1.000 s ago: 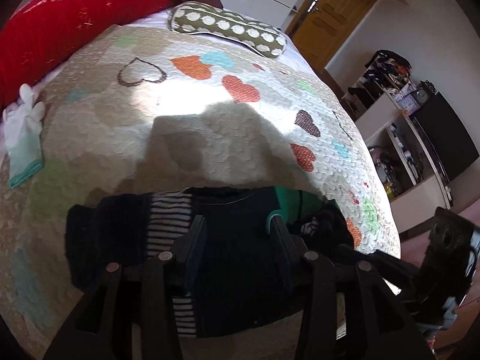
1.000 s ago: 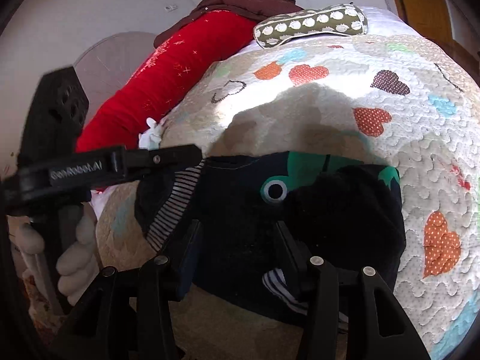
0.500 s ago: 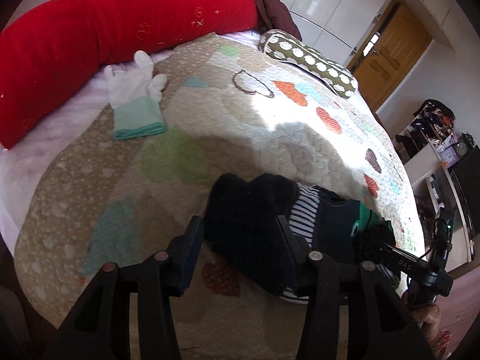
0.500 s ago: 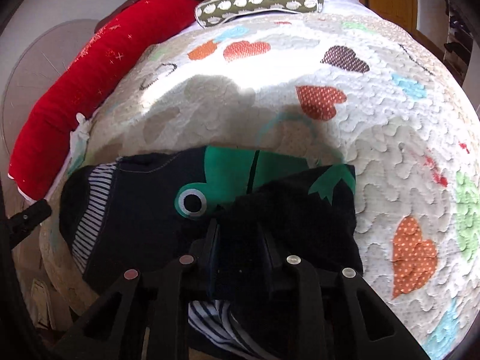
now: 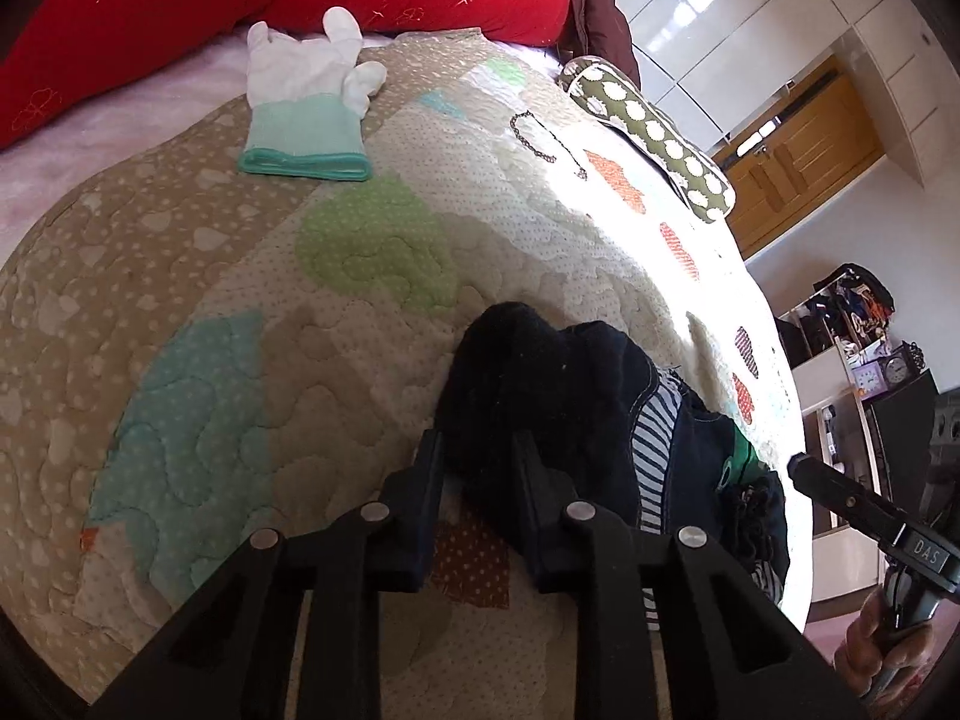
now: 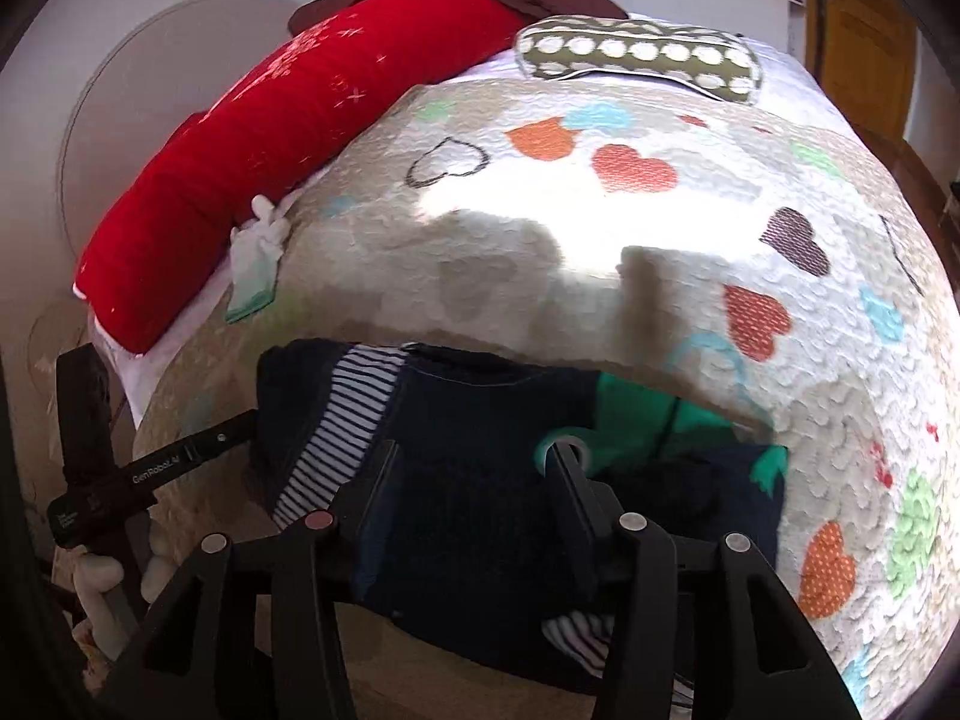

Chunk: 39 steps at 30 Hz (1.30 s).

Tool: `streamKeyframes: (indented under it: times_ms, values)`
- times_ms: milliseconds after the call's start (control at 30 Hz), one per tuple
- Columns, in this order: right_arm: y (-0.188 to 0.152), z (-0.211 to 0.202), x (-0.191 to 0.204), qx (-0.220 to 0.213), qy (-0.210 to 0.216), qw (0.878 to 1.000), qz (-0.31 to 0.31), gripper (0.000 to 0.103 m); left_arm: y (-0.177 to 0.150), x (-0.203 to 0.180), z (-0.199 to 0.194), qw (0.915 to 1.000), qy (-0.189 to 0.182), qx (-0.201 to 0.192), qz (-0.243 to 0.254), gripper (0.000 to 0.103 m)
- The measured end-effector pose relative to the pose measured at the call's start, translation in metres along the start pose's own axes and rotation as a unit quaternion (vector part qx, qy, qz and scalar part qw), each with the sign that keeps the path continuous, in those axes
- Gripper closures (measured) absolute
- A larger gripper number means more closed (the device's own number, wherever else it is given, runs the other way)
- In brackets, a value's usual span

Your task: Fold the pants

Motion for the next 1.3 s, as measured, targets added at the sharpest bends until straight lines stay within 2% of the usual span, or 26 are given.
streamKeyframes:
  times_ms: [100, 167, 267, 333, 433, 500, 533, 733, 800, 867, 900, 933, 1000, 1033, 1067, 1133, 1300]
  values:
    - [0.018, 0.041, 0.039, 0.047, 0.041, 0.998, -0.026, 0.046, -0.001, 0.009, -0.011, 0.9999, -0.008, -0.004, -0.007, 0.081]
    - [0.029, 0.066, 0.063, 0.073, 0.07, 0.994, -0.034, 0.04, -0.003, 0.015, -0.016, 0.9999, -0.01, -0.005, -0.009, 0.076]
    - [0.039, 0.106, 0.086, 0.119, 0.086, 0.988, -0.038, 0.039, -0.007, 0.022, -0.023, 0.9998, -0.011, -0.011, -0.012, 0.071]
    - [0.042, 0.131, 0.091, 0.146, 0.072, 0.986, -0.038, 0.038, -0.011, 0.023, -0.025, 0.9998, -0.014, -0.012, -0.009, 0.07]
    - [0.038, 0.163, 0.091, 0.193, 0.031, 0.98, -0.025, 0.036, -0.016, 0.022, -0.026, 0.9996, -0.023, -0.01, -0.009, 0.062]
    - [0.033, 0.182, 0.089, 0.227, 0.015, 0.974, -0.02, 0.028, -0.019, 0.019, -0.024, 0.9995, -0.029, -0.007, -0.009, 0.057]
    - [0.031, 0.189, 0.089, 0.24, 0.006, 0.971, -0.019, 0.024, -0.021, 0.018, -0.024, 0.9994, -0.033, -0.006, -0.01, 0.055]
    - [0.019, 0.21, 0.091, 0.294, -0.055, 0.952, -0.057, 0.021, -0.028, 0.005, -0.023, 0.9986, -0.052, -0.002, -0.008, 0.042]
    - [0.019, 0.21, 0.091, 0.303, -0.059, 0.949, -0.061, 0.026, -0.03, -0.001, -0.022, 0.9983, -0.058, -0.001, -0.006, 0.04]
    - [0.024, 0.207, 0.089, 0.294, -0.067, 0.951, -0.063, 0.052, -0.032, -0.007, -0.021, 0.9982, -0.059, -0.005, 0.0, 0.04]
    - [0.027, 0.203, 0.089, 0.287, -0.064, 0.954, -0.06, 0.058, -0.033, -0.01, -0.02, 0.9982, -0.059, -0.007, 0.003, 0.04]
    - [0.029, 0.196, 0.088, 0.279, -0.061, 0.956, -0.061, 0.069, -0.033, -0.014, -0.018, 0.9981, -0.061, -0.008, 0.009, 0.041]
    - [0.032, 0.184, 0.088, 0.263, -0.049, 0.962, -0.061, 0.077, -0.033, -0.025, -0.012, 0.9975, -0.068, 0.0, 0.018, 0.06]
    - [0.032, 0.177, 0.087, 0.256, -0.043, 0.964, -0.059, 0.08, -0.034, -0.032, -0.007, 0.9968, -0.076, 0.012, 0.025, 0.086]
    - [0.033, 0.17, 0.085, 0.247, -0.037, 0.967, -0.056, 0.082, -0.035, -0.038, -0.004, 0.9961, -0.08, 0.026, 0.029, 0.102]
    - [0.035, 0.155, 0.083, 0.227, -0.027, 0.972, -0.051, 0.087, -0.035, -0.046, -0.006, 0.9958, -0.081, 0.028, 0.032, 0.102]
    - [0.037, 0.106, 0.068, 0.167, 0.013, 0.986, -0.029, 0.088, -0.035, -0.074, -0.032, 0.9939, -0.09, 0.005, 0.063, 0.101]
Point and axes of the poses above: each gripper's, at about its wrist camera, not at the fingertips, and z roughly the way its jaws point, x to its left, y to its top, the point moved 8 cm from there along z, roughly the way its jaws point, and after that the axes turned 15 degrees about y, right-handed, at the moved point
